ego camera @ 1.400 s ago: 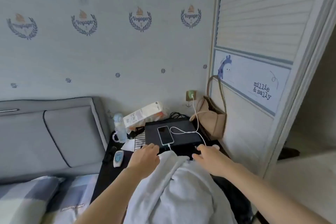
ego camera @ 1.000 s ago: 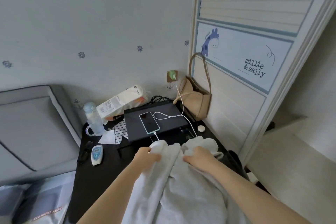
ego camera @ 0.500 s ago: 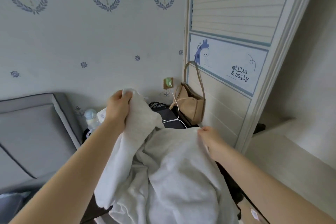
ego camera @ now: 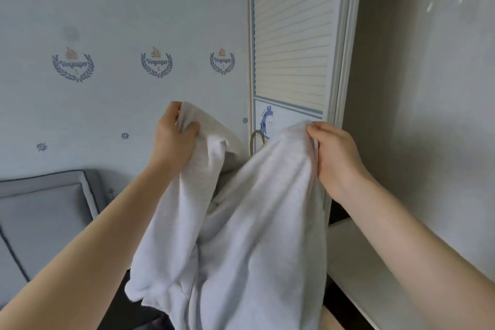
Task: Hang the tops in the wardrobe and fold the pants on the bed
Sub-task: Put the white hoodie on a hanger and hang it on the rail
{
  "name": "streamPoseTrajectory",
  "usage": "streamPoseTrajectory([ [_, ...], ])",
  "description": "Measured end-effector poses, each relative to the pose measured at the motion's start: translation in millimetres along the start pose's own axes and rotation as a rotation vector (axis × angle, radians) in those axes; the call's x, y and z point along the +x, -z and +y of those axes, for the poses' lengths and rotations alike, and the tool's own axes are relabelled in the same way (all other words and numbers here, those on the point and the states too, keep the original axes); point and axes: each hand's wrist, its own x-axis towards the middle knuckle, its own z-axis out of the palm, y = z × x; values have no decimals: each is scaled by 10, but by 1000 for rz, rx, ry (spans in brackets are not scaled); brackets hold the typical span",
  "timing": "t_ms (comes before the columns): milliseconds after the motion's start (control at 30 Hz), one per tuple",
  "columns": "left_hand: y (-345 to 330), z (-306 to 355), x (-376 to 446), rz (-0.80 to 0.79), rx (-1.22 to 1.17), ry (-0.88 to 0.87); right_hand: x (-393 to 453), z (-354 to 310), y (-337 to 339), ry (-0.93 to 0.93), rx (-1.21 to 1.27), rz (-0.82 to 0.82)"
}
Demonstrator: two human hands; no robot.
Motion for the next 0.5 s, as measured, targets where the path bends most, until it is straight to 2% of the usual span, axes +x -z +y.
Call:
streamPoseTrajectory([
  [67,46,227,-127,66,-2,-24,-301,-111,275,23,-21,-45],
  [133,81,409,-322,115,-17,-43,-604,50,592,-50,-218,-43],
  [200,105,529,-561,141,-31,-33,-810,472,893,-201,-429,10],
  [300,134,599,-938,146,-37,3,-1036,1257,1255,-492,-551,103],
  [433,191,602,-1299,149,-71,41,-1274,1831,1447,-773,-592,-21],
  [500,242,607,-1389,172,-93,71,-1336,1890,1406,-937,-461,-49],
])
